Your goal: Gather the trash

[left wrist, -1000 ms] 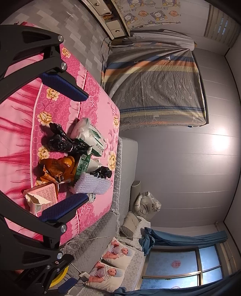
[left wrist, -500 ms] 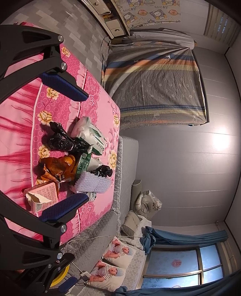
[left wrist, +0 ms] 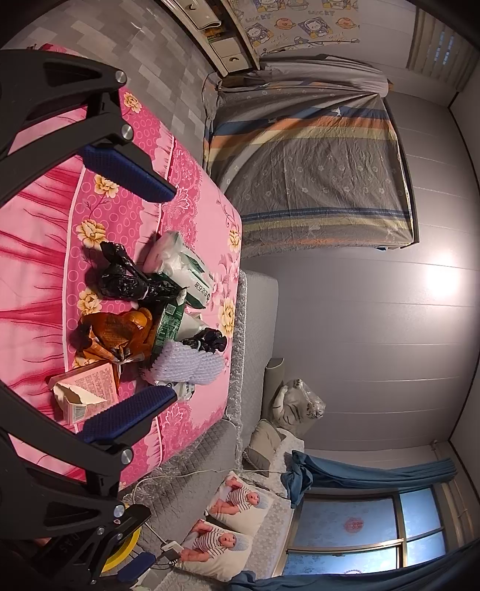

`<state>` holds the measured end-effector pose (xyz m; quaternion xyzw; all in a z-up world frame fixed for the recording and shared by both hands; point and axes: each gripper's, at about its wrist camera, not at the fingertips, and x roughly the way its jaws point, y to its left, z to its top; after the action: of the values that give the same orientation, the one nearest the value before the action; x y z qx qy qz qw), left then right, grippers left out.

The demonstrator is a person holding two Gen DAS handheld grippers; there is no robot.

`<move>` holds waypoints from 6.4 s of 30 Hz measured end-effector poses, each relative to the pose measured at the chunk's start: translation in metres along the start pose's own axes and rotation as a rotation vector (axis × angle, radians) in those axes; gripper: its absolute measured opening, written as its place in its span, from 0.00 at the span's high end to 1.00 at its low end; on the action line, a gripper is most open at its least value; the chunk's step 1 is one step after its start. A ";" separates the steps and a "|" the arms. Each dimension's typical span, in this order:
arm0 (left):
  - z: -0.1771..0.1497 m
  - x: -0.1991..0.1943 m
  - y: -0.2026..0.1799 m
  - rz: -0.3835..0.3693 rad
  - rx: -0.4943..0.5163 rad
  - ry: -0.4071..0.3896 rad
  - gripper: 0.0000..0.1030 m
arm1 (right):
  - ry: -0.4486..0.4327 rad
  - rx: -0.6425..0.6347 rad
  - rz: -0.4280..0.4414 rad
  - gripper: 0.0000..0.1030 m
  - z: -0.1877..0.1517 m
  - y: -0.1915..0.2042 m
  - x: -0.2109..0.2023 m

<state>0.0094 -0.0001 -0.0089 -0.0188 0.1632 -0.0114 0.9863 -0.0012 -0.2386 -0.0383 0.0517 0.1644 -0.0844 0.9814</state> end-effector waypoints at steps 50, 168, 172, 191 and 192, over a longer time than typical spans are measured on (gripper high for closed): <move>-0.030 0.066 0.056 -0.096 0.050 0.247 0.08 | 0.314 -0.017 0.293 0.08 0.008 0.001 0.069; -0.061 0.150 -0.363 -1.065 0.382 0.474 0.93 | 0.480 0.591 -0.150 0.73 -0.091 -0.312 0.043; -0.067 0.152 -0.376 -1.060 0.400 0.490 0.93 | 0.484 0.617 -0.188 0.67 -0.098 -0.321 0.039; -0.029 0.174 -0.294 -0.874 0.126 0.530 0.08 | 0.317 0.643 -0.254 0.34 -0.051 -0.321 -0.005; -0.025 0.174 -0.285 -0.859 0.106 0.533 0.08 | 0.308 0.634 -0.234 0.32 -0.048 -0.315 -0.004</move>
<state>0.1616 -0.2904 -0.0773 -0.0307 0.3861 -0.4288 0.8161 -0.0779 -0.5409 -0.1049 0.3460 0.2805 -0.2341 0.8642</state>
